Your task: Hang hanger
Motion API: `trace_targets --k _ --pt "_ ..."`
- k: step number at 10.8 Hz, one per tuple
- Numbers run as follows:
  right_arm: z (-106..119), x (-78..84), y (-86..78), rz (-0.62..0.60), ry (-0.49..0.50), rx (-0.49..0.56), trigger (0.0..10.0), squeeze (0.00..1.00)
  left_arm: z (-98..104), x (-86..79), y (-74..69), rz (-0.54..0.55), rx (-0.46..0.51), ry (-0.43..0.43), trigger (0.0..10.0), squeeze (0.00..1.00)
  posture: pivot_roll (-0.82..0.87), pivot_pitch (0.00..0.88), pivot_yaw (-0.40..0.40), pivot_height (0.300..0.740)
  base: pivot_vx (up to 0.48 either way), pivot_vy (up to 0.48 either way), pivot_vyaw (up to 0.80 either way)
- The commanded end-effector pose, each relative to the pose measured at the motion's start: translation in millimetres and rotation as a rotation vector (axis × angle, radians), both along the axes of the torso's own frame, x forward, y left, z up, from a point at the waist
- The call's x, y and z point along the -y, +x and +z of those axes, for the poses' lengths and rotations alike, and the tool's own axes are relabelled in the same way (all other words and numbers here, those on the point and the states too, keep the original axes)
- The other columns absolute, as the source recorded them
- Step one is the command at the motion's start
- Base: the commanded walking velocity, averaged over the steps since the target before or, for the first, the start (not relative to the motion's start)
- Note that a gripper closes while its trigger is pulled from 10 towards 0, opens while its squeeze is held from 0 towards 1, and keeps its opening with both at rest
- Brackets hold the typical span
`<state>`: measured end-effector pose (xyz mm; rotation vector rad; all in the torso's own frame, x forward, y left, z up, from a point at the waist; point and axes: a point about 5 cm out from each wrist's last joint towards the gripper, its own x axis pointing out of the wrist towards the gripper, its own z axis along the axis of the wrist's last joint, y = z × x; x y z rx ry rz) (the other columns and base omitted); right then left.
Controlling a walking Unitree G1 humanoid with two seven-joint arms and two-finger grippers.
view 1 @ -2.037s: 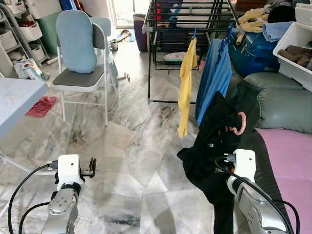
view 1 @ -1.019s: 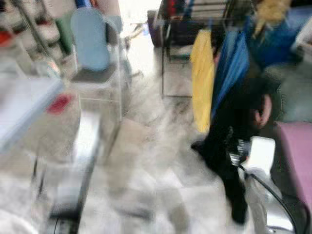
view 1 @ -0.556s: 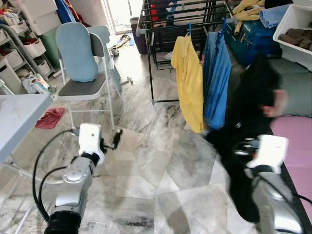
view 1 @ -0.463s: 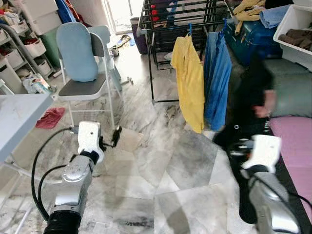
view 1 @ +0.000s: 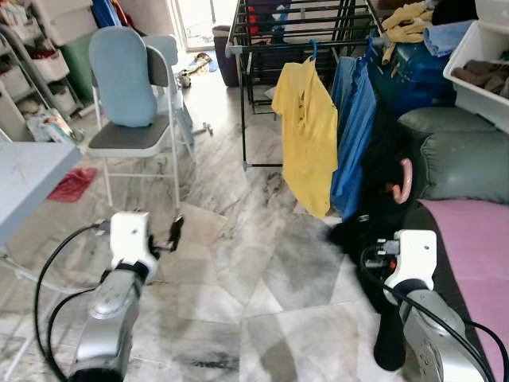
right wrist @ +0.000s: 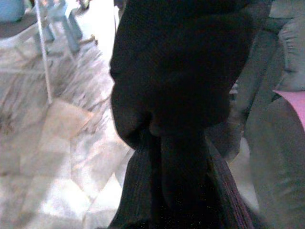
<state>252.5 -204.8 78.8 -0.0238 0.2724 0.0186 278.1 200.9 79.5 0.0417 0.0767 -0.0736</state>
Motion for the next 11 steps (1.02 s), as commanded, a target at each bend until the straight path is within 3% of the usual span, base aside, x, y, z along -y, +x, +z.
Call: trace_targets --k 1,3,5,11 --pt "11 -9.7 2.2 0.058 0.020 0.044 10.0 0.00 9 -3.4 0.6 0.015 0.034 -0.003 10.0 0.00 -0.14 0.000 0.026 0.740 0.000 0.000 0.00" --pt "3 -26.3 -3.2 0.186 0.020 -0.013 10.0 0.00 10 -0.9 0.5 0.000 0.040 -0.015 10.0 0.00 -0.15 0.000 0.028 0.740 0.150 0.000 0.00" --pt "6 -32.4 -3.1 0.236 0.003 -0.005 10.0 0.00 12 4.2 7.2 -0.026 0.045 -0.018 10.0 0.00 -0.17 0.000 0.048 0.740 0.336 0.000 0.00" --pt "10 -33.5 -4.7 0.234 -0.007 0.014 10.0 0.00 20 18.7 24.6 -0.095 0.058 -0.022 10.0 0.00 -0.20 0.000 0.093 0.740 0.404 0.000 0.00"
